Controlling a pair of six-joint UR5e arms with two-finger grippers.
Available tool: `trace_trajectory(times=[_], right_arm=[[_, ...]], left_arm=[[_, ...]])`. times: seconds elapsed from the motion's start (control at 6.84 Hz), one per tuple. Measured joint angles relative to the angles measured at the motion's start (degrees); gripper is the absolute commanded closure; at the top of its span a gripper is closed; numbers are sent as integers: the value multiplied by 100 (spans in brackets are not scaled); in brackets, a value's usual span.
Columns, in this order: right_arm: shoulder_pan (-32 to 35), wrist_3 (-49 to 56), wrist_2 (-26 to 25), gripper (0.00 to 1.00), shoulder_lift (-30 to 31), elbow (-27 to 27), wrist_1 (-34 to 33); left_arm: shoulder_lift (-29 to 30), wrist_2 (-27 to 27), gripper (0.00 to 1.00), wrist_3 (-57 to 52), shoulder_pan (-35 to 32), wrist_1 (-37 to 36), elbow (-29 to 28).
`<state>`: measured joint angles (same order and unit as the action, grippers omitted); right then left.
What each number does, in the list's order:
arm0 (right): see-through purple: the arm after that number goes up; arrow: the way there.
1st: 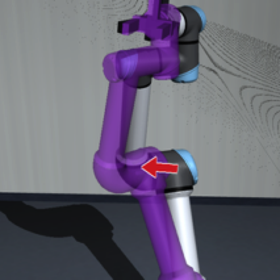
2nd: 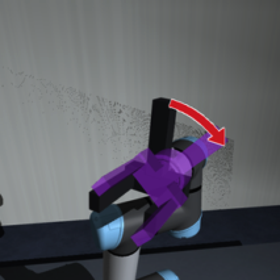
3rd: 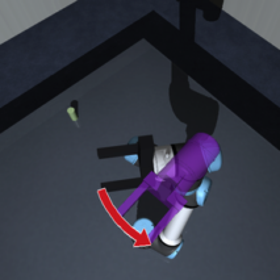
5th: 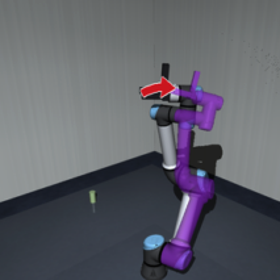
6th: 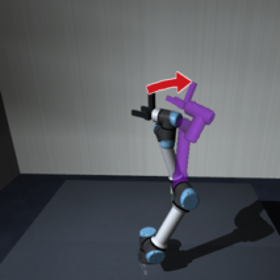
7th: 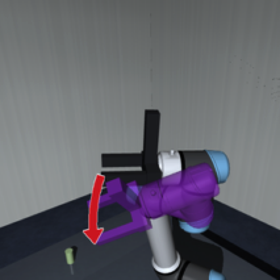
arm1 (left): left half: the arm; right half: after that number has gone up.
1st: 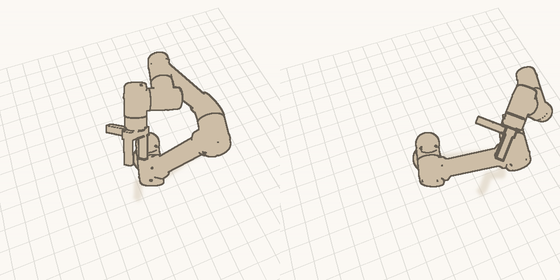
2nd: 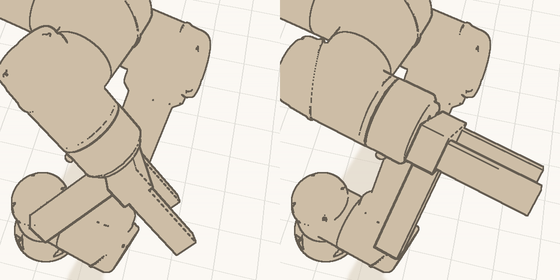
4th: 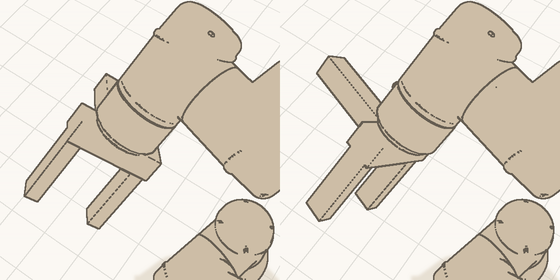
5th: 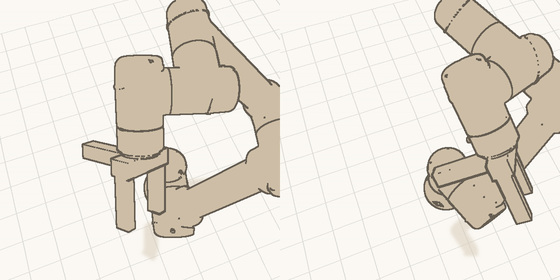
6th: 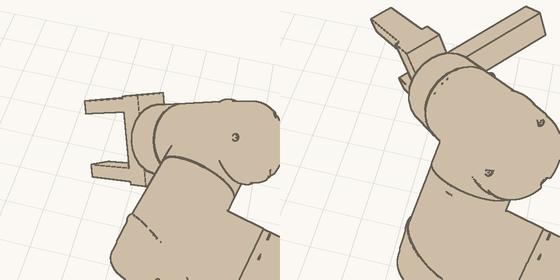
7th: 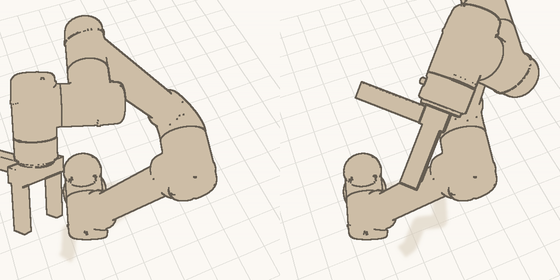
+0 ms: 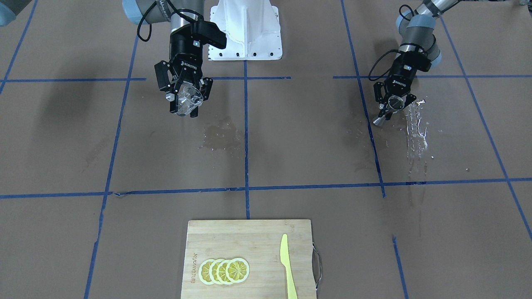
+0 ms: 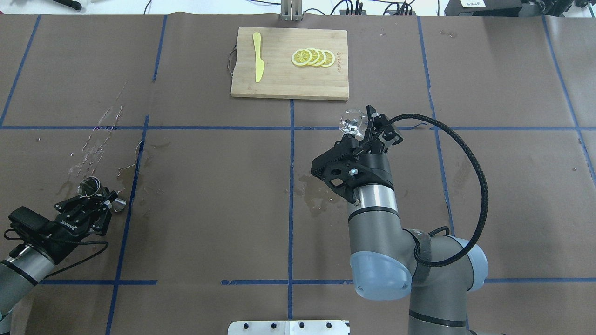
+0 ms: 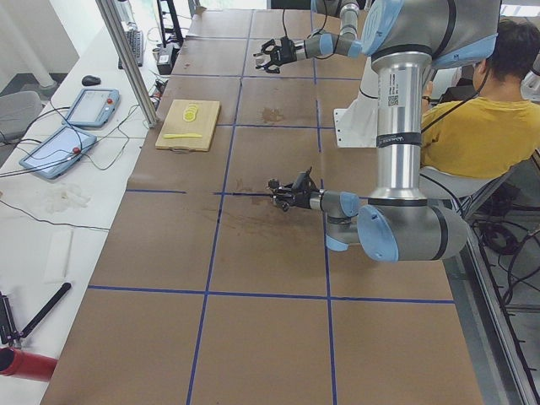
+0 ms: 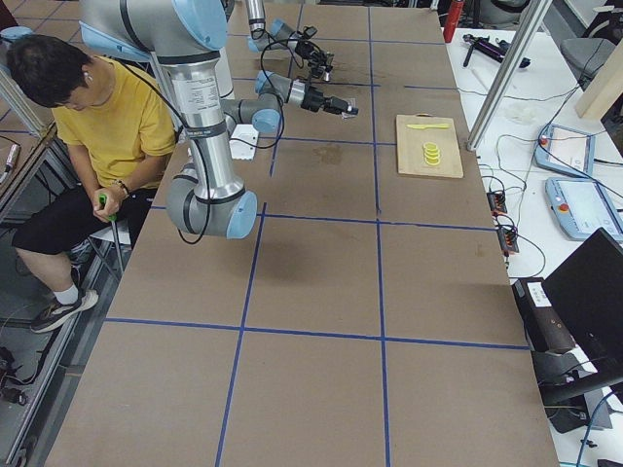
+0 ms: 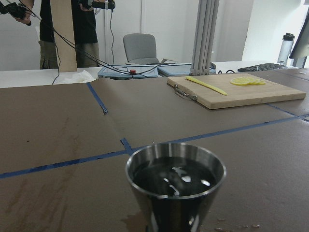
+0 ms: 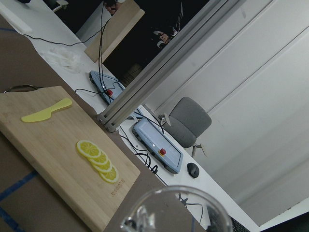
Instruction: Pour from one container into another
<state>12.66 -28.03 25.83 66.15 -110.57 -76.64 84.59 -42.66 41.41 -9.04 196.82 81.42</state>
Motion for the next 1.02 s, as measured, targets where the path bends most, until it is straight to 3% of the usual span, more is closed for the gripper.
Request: trace_trajectory(times=[1.02], right_arm=[[0, -1, -8, 100, 3, 0, 0]], left_arm=[[-28, -4, 100, -18, 35, 14, 9]])
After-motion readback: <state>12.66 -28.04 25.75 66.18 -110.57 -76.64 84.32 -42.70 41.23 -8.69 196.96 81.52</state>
